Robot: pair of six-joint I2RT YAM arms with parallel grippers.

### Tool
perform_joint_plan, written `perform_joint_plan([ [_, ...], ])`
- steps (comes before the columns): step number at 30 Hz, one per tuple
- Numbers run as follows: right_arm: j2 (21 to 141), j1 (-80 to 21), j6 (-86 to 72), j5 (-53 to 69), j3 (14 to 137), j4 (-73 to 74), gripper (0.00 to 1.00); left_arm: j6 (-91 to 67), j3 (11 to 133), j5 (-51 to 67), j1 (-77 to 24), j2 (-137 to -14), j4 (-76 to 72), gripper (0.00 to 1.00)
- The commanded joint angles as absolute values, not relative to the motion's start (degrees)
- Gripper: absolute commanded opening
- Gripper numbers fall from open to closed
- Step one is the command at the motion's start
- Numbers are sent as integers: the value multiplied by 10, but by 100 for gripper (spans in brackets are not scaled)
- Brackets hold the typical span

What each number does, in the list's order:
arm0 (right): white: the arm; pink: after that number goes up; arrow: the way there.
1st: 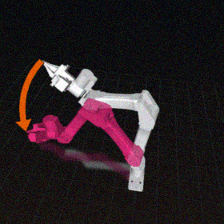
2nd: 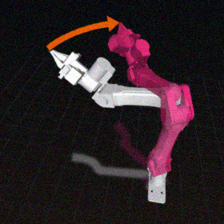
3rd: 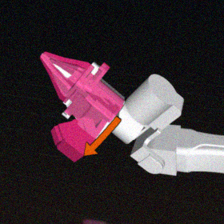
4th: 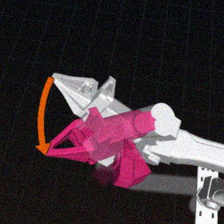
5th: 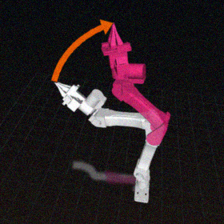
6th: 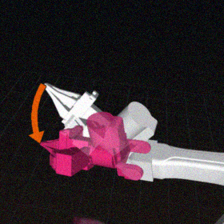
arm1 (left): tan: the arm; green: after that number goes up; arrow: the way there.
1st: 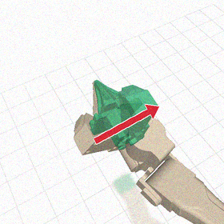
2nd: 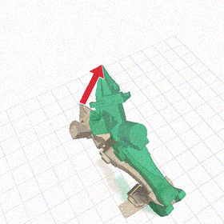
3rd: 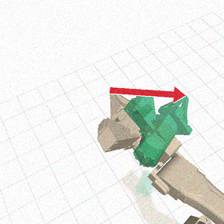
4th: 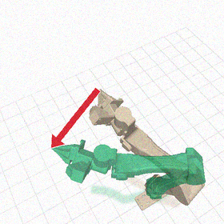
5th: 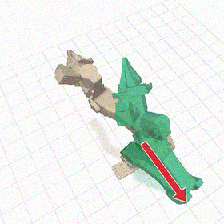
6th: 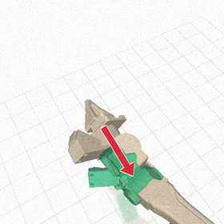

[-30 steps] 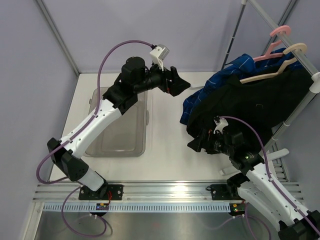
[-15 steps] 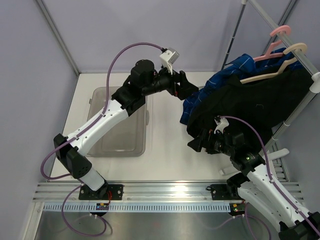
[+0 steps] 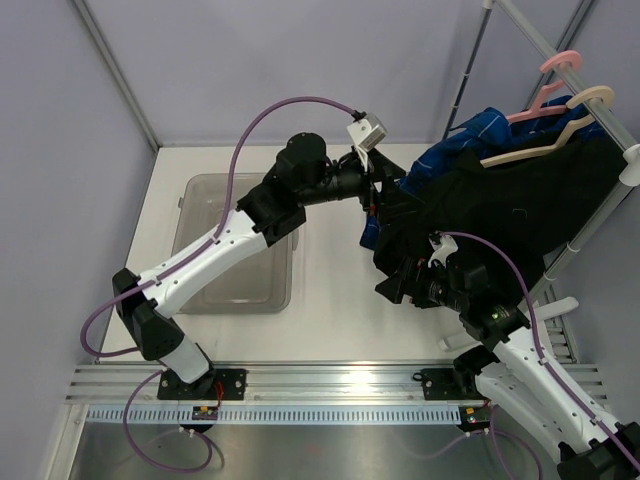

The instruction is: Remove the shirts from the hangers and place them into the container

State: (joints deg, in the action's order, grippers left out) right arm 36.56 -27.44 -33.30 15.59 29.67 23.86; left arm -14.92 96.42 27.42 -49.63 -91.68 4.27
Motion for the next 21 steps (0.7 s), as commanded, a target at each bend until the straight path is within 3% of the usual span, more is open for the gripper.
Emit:
perform_joint_plan([
  [1, 366, -281, -330, 150, 323, 235, 99, -164, 994, 286, -500, -911, -16, 98],
  [11, 337, -281, -339, 121, 325, 237, 100, -236, 945, 246, -508, -885, 31, 99],
  [21, 374, -281, -327, 158, 312, 218, 100, -188, 1002, 187, -533, -891, 119, 99],
])
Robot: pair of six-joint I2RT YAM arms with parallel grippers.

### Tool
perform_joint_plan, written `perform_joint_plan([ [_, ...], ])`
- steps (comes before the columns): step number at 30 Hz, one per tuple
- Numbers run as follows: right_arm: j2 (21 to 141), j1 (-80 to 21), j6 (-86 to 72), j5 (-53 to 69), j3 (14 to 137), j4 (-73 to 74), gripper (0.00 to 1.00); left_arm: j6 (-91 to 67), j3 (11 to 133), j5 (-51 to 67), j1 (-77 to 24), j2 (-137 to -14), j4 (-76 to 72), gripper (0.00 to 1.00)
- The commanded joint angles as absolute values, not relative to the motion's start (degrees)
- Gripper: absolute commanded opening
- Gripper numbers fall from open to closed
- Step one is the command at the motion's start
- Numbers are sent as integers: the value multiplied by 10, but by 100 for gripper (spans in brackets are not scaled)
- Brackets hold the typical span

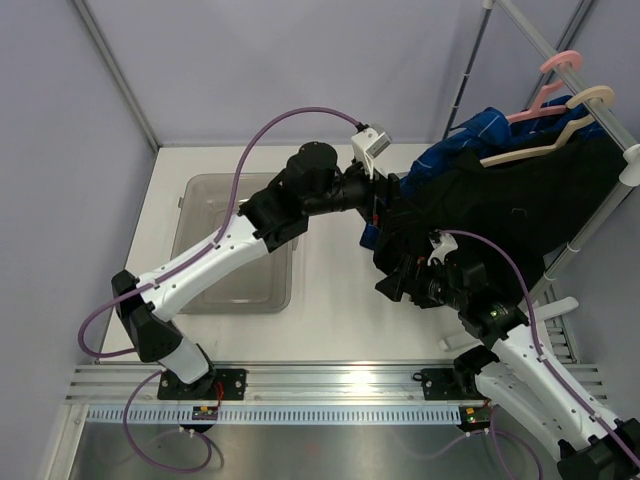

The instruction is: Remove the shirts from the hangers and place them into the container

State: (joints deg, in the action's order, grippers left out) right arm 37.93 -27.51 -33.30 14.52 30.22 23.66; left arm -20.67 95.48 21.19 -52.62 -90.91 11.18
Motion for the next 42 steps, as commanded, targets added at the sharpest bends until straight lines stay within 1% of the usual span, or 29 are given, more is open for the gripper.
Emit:
perform_joint_plan([
  [1, 366, -281, -327, 158, 311, 221, 99, -186, 1011, 187, -537, -896, 122, 99],
  [5, 347, -281, -323, 156, 313, 227, 100, -174, 1067, 208, -545, -938, 142, 99],
  [8, 347, -280, -322, 159, 315, 232, 100, -133, 1110, 224, -552, -961, 163, 95],
  [10, 348, -280, -323, 161, 314, 233, 99, -101, 1118, 203, -563, -962, 173, 94],
  [14, 343, -280, -327, 163, 312, 232, 100, -57, 1055, 147, -565, -917, 126, 95],
  [16, 340, -281, -324, 163, 318, 244, 99, -50, 1040, 120, -565, -894, 114, 96],
  [18, 333, -281, -325, 164, 316, 246, 99, -37, 1045, 117, -565, -893, 114, 98],
  [20, 325, -281, -329, 164, 314, 245, 100, -23, 1076, 132, -565, -917, 134, 98],
  [21, 323, -280, -330, 163, 310, 243, 99, -22, 1111, 148, -565, -927, 152, 98],
  [31, 336, -280, -334, 171, 318, 243, 99, -7, 1191, 258, -565, -1010, 117, 97],
  [36, 329, -280, -329, 164, 340, 267, 99, -7, 1267, 274, -565, -1084, 141, 96],
  [42, 297, -280, -330, 164, 348, 286, 99, -20, 1285, 283, -562, -1127, 110, 95],
])
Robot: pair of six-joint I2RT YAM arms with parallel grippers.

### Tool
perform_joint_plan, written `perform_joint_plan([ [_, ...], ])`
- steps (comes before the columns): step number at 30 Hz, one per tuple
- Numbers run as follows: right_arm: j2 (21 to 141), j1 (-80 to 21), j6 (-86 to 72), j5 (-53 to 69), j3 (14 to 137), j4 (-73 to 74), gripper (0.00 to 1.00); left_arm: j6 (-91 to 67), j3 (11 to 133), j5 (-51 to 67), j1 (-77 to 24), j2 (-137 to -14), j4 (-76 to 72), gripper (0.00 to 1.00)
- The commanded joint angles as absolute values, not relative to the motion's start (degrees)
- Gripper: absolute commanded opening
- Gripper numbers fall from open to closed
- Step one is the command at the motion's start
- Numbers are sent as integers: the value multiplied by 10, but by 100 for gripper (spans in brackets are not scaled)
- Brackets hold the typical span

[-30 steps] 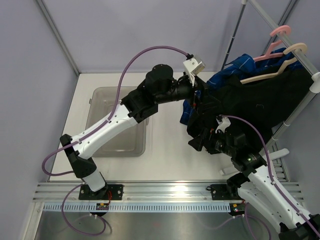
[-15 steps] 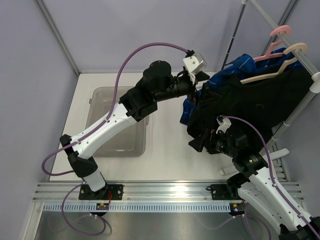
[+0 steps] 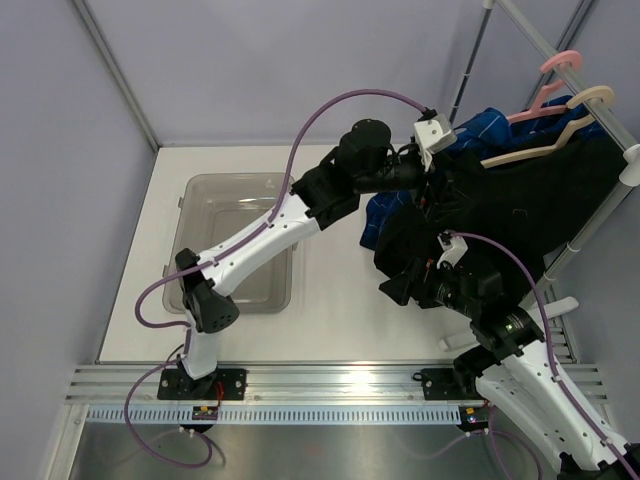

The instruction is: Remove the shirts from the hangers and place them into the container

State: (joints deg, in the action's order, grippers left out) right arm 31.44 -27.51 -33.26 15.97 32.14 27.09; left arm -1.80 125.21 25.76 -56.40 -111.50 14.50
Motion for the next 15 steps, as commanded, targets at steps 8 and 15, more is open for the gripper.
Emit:
perform_joint_plan([
  [8, 298, -280, -323, 163, 349, 294, 99, -40, 1302, 294, -559, -1163, 105, 65],
  [15, 301, -280, -323, 160, 345, 290, 100, -66, 1284, 304, -559, -1151, 84, 0],
])
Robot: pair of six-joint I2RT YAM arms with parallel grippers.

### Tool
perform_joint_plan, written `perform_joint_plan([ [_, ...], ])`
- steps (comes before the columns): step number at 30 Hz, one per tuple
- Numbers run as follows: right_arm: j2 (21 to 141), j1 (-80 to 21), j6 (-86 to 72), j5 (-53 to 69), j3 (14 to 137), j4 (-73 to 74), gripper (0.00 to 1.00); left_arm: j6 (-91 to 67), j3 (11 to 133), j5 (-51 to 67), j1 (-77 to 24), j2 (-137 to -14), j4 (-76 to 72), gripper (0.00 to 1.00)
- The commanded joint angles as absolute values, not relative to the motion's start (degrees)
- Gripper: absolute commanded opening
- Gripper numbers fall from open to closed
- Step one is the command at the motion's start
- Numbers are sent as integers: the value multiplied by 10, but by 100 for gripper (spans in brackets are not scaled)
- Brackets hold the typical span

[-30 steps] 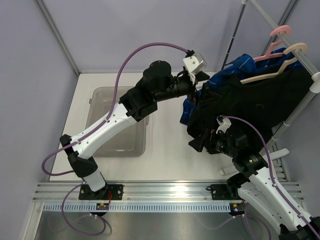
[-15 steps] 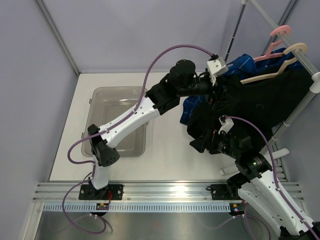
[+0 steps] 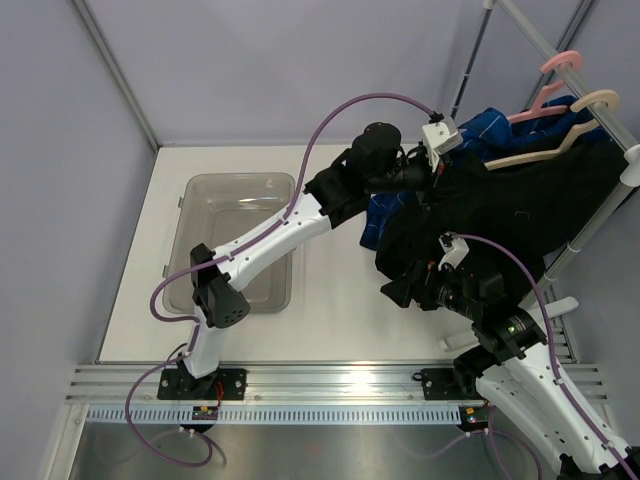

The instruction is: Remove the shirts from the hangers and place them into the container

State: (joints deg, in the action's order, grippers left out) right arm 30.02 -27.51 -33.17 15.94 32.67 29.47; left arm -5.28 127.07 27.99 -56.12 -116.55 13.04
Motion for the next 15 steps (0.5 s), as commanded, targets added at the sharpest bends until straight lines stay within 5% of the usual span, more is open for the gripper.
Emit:
perform_joint_plan([
  [1, 301, -281, -323, 160, 343, 290, 100, -74, 1284, 308, -559, -1149, 75, 0],
  [15, 304, -281, -323, 153, 348, 291, 100, -158, 1437, 341, -555, -1233, 40, 0],
])
